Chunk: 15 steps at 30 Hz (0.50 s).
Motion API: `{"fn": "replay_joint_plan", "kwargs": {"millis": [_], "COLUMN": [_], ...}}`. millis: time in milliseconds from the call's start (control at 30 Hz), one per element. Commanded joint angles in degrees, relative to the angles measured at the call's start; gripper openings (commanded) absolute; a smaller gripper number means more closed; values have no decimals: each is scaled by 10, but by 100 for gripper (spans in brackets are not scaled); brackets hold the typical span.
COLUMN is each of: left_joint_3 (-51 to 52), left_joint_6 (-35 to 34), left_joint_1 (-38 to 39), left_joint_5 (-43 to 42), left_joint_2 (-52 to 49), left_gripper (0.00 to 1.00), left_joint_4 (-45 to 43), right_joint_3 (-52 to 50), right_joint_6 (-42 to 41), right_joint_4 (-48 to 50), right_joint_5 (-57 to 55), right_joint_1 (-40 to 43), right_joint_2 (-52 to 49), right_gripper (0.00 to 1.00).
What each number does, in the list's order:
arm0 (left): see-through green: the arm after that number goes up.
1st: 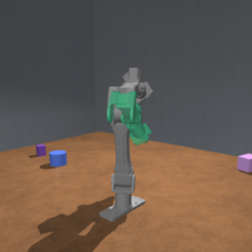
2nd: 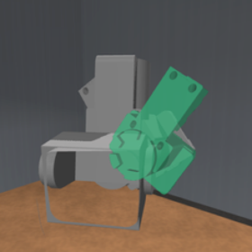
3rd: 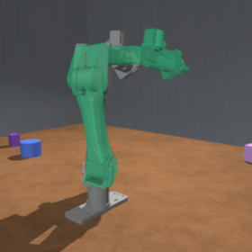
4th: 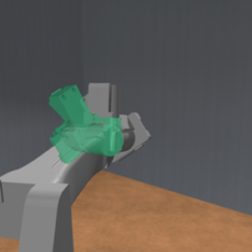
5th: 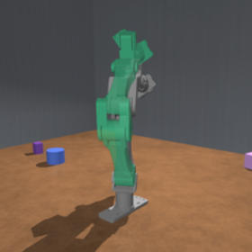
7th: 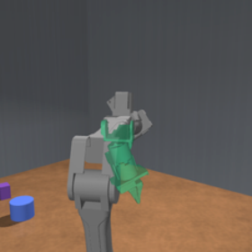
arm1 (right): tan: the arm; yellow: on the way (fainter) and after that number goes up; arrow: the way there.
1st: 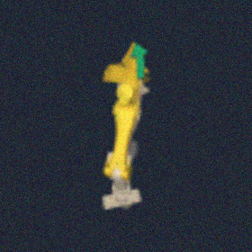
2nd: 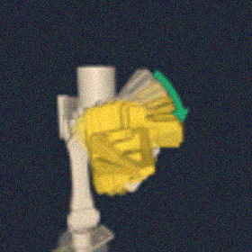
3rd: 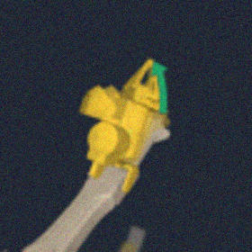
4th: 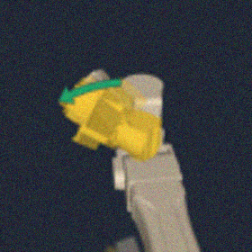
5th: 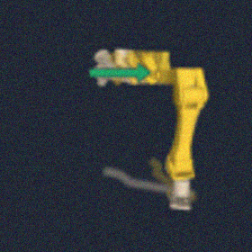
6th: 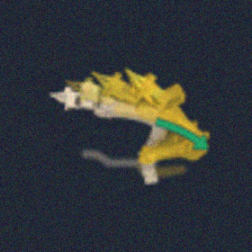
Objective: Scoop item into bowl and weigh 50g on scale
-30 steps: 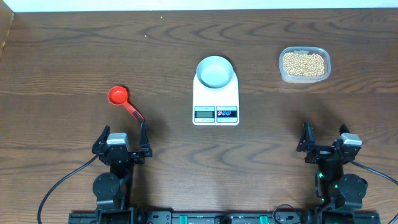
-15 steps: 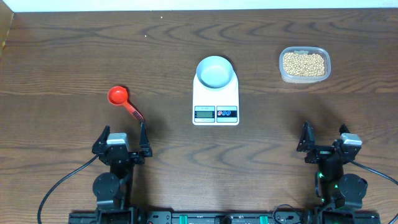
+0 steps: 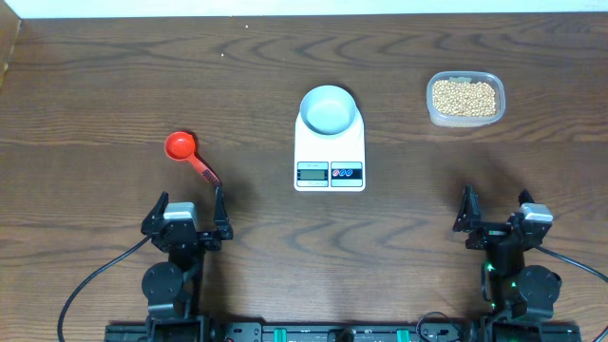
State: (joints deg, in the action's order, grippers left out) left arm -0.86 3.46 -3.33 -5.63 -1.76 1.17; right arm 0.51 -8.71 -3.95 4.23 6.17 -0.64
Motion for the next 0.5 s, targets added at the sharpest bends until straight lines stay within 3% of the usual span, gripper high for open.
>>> {"fn": "replay_joint_plan", "kwargs": {"millis": [0,467], "left_joint_3": [6,6], "left_joint_6": [-3,-24], "left_joint_1": [-2,-2], "left_joint_5": [-3,-4], "left_joint_2": [-8,-74], "left_gripper": [97,97], "left_joint_4": [24,11], "right_joint_3": [-2,-2], "right_joint_6": [0,0], "right_joint_4": [-1,-1], "right_joint_5": [-5,-5], "right_joint_1": [-2,-2], "right_joint_2": [3,3], "right_gripper": [99,99]}}
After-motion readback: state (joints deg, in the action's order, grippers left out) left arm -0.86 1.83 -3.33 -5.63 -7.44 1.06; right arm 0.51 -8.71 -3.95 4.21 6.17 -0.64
